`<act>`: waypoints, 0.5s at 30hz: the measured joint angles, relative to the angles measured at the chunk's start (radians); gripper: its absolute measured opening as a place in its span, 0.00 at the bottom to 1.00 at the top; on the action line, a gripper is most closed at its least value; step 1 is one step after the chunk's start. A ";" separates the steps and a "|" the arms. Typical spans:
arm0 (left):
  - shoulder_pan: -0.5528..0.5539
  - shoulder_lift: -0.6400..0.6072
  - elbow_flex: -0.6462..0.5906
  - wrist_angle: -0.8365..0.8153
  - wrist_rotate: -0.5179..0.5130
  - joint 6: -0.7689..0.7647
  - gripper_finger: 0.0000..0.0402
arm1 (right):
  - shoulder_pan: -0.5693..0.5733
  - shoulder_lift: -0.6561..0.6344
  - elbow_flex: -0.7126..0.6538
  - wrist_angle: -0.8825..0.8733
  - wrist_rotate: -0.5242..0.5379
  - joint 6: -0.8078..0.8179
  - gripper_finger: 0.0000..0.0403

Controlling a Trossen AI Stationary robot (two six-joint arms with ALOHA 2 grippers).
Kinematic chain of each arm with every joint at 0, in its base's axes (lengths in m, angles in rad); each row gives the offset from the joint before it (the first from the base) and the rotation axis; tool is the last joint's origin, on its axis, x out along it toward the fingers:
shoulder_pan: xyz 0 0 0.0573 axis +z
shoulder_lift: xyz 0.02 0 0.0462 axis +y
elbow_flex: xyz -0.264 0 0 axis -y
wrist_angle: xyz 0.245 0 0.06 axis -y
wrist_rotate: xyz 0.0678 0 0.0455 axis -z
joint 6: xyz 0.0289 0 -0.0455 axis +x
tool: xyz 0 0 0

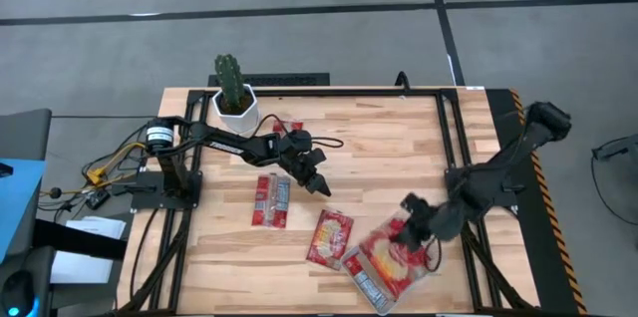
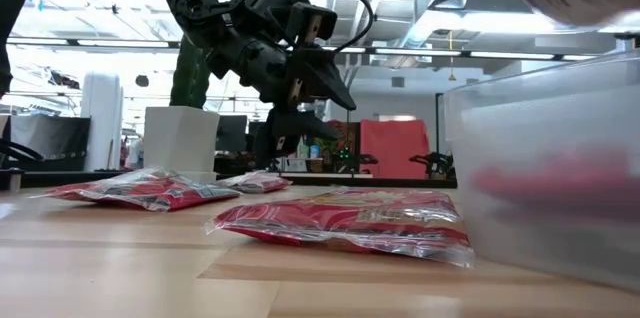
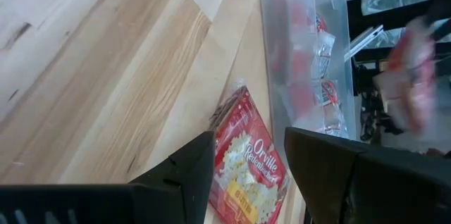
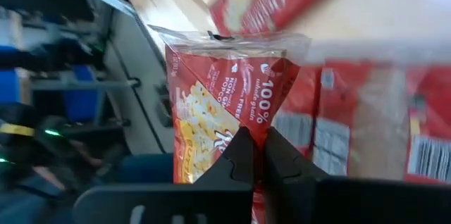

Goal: Sort popcorn bags into baskets
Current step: Put the red popcorn bag into the transparent container

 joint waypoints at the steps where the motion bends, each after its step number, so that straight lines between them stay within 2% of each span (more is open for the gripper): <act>1: 0.000 0.000 0.000 0.000 -0.001 -0.002 0.41 | 0.018 0.029 -0.001 0.011 0.001 0.011 0.03; 7: 0.000 0.000 0.000 -0.002 -0.004 -0.008 0.41 | 0.038 0.188 0.056 0.044 -0.027 -0.011 0.03; 15: 0.000 0.000 0.000 0.001 -0.001 -0.012 0.41 | -0.011 0.342 0.148 0.043 -0.103 -0.112 0.05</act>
